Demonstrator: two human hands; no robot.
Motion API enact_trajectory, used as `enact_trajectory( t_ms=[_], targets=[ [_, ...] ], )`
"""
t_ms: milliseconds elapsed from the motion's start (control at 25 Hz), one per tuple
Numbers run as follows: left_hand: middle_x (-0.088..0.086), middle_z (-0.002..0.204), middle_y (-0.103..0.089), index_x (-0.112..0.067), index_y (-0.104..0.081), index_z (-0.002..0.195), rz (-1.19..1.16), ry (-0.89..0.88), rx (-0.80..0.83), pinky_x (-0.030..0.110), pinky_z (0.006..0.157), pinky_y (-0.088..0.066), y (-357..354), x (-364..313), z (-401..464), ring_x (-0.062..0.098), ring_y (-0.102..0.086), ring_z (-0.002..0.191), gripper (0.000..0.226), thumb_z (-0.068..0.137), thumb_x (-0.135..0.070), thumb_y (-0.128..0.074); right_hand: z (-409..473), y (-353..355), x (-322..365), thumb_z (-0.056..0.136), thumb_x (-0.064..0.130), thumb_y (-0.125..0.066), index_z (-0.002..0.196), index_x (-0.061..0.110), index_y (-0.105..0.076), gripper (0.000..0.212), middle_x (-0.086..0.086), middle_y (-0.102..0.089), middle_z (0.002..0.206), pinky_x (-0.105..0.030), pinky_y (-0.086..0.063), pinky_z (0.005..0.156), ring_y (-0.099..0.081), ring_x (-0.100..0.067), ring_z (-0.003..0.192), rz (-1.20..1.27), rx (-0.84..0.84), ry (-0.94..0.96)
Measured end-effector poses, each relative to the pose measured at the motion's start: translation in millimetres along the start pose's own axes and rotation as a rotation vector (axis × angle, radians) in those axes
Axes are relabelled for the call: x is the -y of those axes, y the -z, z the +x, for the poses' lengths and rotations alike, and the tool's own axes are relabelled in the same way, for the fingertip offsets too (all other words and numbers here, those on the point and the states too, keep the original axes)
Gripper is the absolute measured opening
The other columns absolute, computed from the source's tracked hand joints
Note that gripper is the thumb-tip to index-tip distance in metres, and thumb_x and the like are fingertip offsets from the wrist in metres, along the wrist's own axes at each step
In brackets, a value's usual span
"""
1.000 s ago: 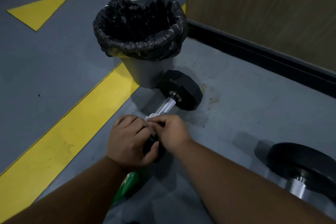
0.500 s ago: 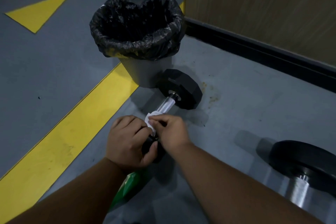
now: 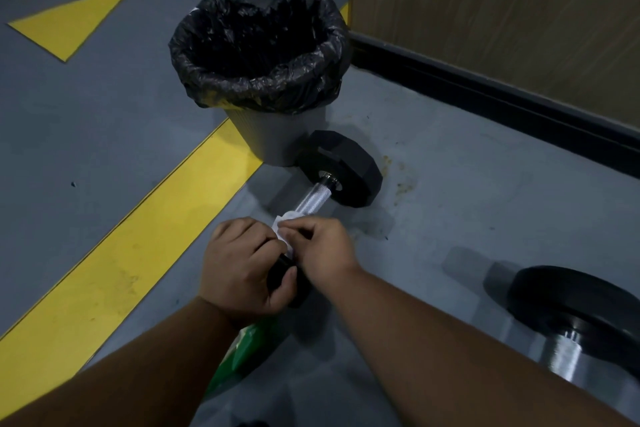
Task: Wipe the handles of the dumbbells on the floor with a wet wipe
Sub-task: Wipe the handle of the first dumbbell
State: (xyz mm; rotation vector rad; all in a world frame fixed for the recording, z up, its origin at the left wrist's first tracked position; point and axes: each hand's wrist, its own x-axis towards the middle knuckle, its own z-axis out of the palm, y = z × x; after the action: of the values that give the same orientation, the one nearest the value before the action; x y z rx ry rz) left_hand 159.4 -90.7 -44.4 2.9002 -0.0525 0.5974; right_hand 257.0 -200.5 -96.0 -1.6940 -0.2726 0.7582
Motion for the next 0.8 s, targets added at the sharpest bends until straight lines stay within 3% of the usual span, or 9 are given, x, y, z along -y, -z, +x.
enact_trajectory(
  t_ms=[120,200,280,360,480,560,800],
  targets=[
    [0.004,0.074,-0.061,-0.013,-0.066,0.071,0.009,0.008,0.010,0.035,0.071,-0.036,0.0,-0.4,0.5,0.028,-0.054,0.070,0.038,0.076,-0.049,-0.059,17.1,11.5,5.0,0.092,0.017,-0.072,0.103,0.018,-0.080,0.014,0.005,-0.077,0.107,-0.030,-0.053,0.099,-0.070,-0.008,0.103,-0.044,-0.044,0.030],
    [0.004,0.074,-0.061,-0.012,-0.066,0.071,0.005,0.015,0.013,0.037,0.069,-0.037,0.8,-0.4,2.4,0.028,-0.055,0.069,0.036,0.072,-0.048,-0.063,34.9,28.6,16.6,0.092,0.016,-0.072,0.096,0.017,-0.081,0.009,0.009,-0.077,0.095,-0.025,-0.055,0.090,-0.071,-0.008,0.091,0.036,-0.193,-0.001],
    [0.004,0.074,-0.061,-0.012,-0.066,0.072,0.009,0.011,0.008,0.038,0.068,-0.037,0.8,-0.9,2.9,0.029,-0.055,0.069,0.032,0.070,-0.044,-0.066,39.0,35.0,23.7,0.092,0.016,-0.073,0.092,0.016,-0.080,0.008,0.014,-0.074,0.084,-0.019,-0.053,0.084,-0.069,-0.003,0.082,0.098,-0.230,-0.023],
    [0.004,0.074,-0.060,-0.012,-0.066,0.072,0.006,0.008,0.003,0.037,0.069,-0.037,1.2,0.3,1.6,0.029,-0.055,0.069,0.031,0.071,-0.044,-0.064,26.3,22.5,20.3,0.092,0.013,-0.071,0.095,0.013,-0.080,0.009,0.013,-0.072,0.079,-0.022,-0.052,0.082,-0.065,0.001,0.073,0.054,-0.139,-0.023],
    [0.003,0.074,-0.060,-0.013,-0.065,0.070,-0.011,0.017,-0.007,0.037,0.070,-0.037,0.7,4.0,1.1,0.029,-0.055,0.070,0.034,0.076,-0.046,-0.059,1.1,-0.6,7.2,0.091,0.015,-0.073,0.099,0.016,-0.080,0.010,0.009,-0.076,0.092,-0.027,-0.055,0.090,-0.069,-0.003,0.084,0.001,0.035,-0.017],
    [0.003,0.073,-0.059,-0.013,-0.064,0.070,-0.019,0.029,-0.002,0.038,0.070,-0.038,-0.5,4.5,1.8,0.028,-0.055,0.070,0.033,0.076,-0.046,-0.060,7.5,4.1,8.6,0.091,0.015,-0.074,0.096,0.018,-0.081,0.010,0.015,-0.074,0.087,-0.024,-0.054,0.089,-0.068,-0.002,0.084,-0.018,0.042,-0.001],
    [0.004,0.074,-0.059,-0.013,-0.064,0.071,0.009,0.019,0.022,0.041,0.068,-0.039,0.6,2.6,0.4,0.029,-0.055,0.070,0.032,0.072,-0.045,-0.064,37.2,25.1,24.1,0.087,0.021,-0.078,0.092,0.017,-0.081,0.007,0.010,-0.077,0.092,-0.020,-0.056,0.085,-0.072,-0.003,0.085,0.075,-0.231,-0.014]
  ],
)
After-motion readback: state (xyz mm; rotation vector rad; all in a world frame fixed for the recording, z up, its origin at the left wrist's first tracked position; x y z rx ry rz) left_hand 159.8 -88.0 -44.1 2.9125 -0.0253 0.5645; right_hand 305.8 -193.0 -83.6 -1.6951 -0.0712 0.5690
